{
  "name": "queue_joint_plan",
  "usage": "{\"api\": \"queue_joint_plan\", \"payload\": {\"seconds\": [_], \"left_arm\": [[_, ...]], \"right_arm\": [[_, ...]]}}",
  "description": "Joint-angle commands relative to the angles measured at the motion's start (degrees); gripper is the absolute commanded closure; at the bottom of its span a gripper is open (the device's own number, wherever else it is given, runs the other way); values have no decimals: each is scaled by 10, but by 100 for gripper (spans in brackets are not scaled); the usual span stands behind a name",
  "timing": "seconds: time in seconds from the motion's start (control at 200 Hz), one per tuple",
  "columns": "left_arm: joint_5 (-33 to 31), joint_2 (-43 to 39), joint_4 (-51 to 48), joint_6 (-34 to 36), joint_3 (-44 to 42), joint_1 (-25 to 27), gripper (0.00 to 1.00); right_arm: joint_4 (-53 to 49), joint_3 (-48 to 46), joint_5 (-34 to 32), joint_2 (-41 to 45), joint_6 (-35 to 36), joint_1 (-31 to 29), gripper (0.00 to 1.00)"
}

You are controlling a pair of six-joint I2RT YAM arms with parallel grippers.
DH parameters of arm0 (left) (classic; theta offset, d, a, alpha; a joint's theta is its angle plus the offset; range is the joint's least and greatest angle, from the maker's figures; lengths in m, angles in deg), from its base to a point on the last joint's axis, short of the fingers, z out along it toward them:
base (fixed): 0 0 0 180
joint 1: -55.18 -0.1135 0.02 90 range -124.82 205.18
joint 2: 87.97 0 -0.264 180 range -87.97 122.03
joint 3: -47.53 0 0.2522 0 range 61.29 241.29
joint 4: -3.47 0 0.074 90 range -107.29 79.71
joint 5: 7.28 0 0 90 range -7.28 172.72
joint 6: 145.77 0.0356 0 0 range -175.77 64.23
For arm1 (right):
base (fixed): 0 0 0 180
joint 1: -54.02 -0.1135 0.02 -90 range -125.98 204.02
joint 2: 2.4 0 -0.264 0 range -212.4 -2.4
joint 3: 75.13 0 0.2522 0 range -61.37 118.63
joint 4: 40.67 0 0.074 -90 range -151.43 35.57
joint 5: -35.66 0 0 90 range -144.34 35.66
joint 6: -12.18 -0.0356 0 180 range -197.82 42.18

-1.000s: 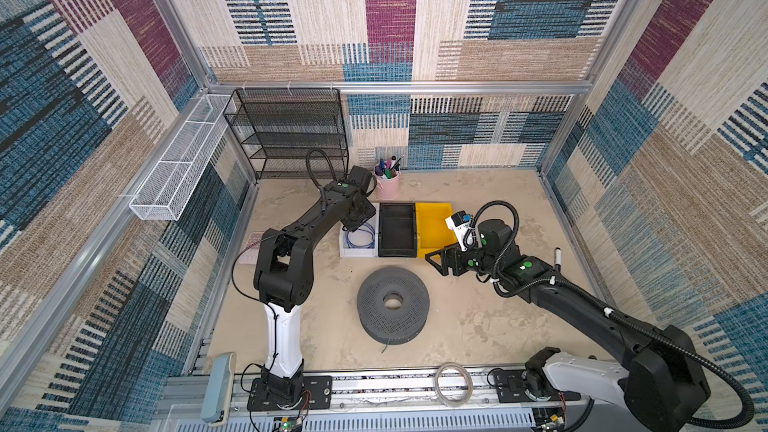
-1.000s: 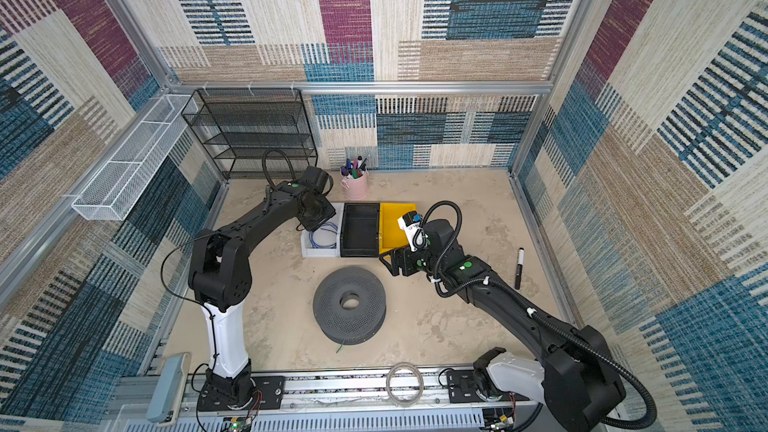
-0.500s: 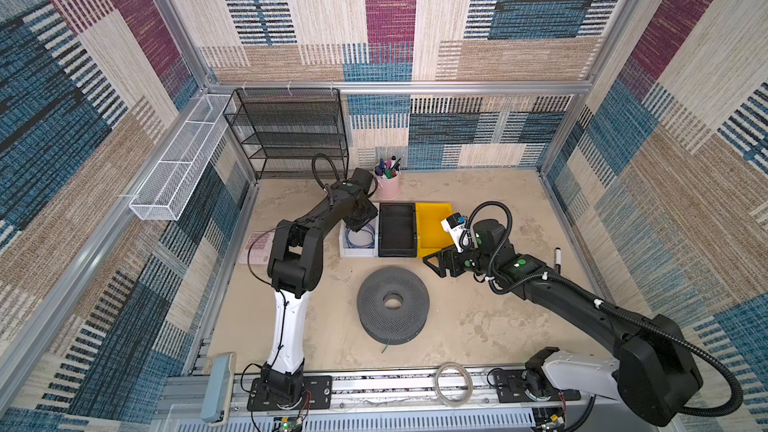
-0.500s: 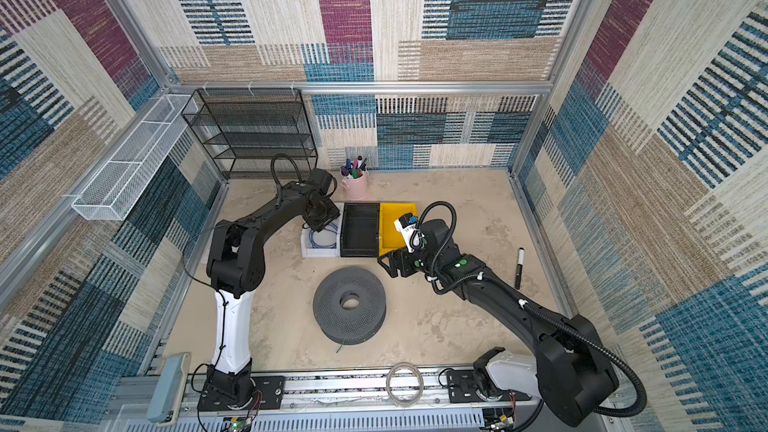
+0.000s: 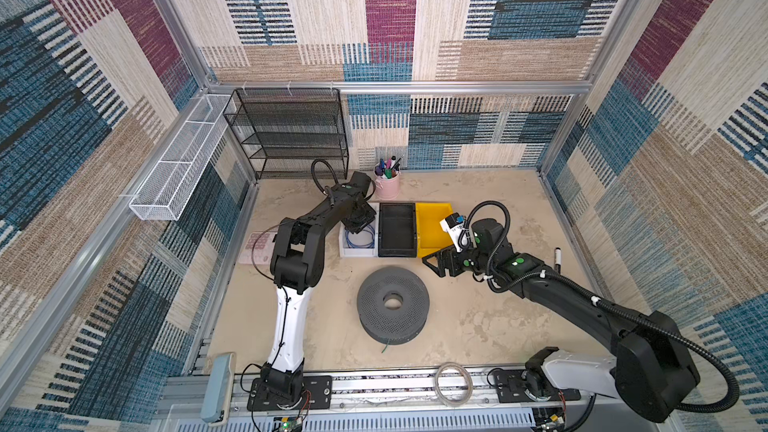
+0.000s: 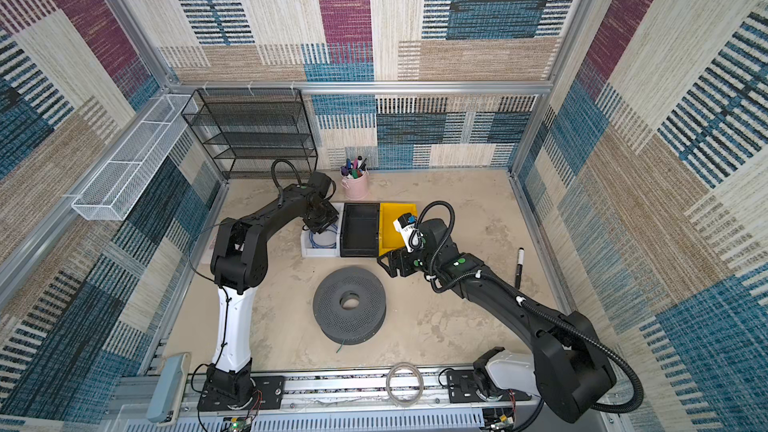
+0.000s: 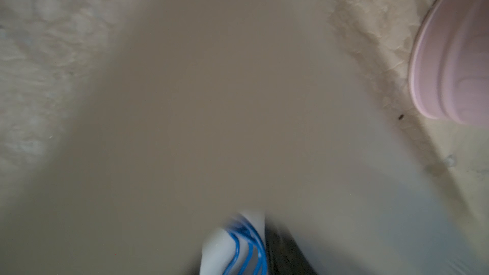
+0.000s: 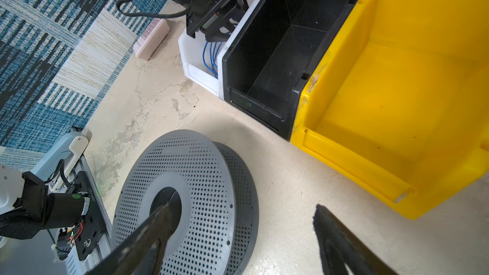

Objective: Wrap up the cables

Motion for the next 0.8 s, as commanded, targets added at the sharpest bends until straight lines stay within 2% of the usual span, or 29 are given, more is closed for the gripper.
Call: {"api": "queue_joint_plan", "payload": {"seconds": [0.0, 0.23, 0.331, 0.546, 0.611, 0.796], "left_arm": [[5, -5, 4, 4, -13, -2, 58], [5, -7, 55, 6, -42, -4, 68], [9, -8, 61, 2, -47, -4, 80], [9, -36, 93, -4, -87, -3, 93], [3, -48, 101, -6, -99, -3, 100], [-7, -102, 134, -14, -140, -2, 100]], "right_arm": [[4, 2, -6, 4, 1, -1, 13], [-1, 0, -10, 17, -3, 0, 13], [-6, -1, -16, 25, -2, -1, 13], [-4, -7, -15, 33, -9, 0, 13], [-2, -6, -14, 33, -11, 0, 13], [-2, -3, -14, 39, -13, 0, 13]]}}
